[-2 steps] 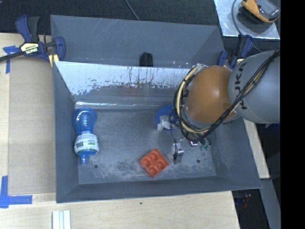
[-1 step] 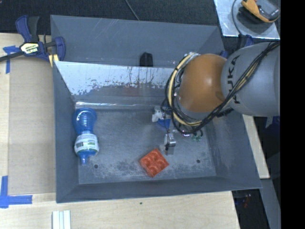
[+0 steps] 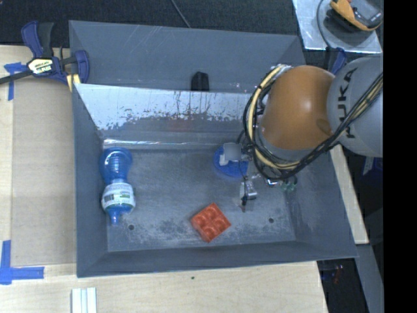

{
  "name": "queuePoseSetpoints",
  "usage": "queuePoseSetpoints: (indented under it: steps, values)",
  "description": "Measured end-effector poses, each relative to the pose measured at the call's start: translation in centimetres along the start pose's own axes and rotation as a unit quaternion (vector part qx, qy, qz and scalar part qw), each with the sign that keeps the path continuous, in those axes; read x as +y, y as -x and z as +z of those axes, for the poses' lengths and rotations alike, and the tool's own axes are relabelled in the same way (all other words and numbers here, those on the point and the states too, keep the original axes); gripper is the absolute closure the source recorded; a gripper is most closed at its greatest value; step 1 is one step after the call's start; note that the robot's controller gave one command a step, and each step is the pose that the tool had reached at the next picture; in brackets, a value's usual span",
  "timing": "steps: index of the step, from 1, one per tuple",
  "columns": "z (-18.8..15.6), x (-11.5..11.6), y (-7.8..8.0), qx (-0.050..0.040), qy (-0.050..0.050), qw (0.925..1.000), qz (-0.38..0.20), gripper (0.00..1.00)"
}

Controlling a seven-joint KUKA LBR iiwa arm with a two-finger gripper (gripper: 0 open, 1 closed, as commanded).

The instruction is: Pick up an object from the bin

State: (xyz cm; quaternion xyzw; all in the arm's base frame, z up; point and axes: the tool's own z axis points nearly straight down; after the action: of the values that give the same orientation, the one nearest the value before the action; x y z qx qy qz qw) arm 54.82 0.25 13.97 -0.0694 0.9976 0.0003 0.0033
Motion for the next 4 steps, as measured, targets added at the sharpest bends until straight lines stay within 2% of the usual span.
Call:
queuePoseSetpoints:
  steps: [1,2,3,4]
  values:
    - [2.4,0.4,2.8,-0.0026,0.000,0.9970,-0.077,0.00]
    - [4.4,0.3,4.2,-0.0037,-0.001,0.9845,-0.175,0.00]
    - [5.2,0.5,5.8,-0.0048,0.000,0.9937,-0.112,0.00]
    - [2.7,0.8,6.1,-0.0050,-0.001,0.9864,-0.164,0.00]
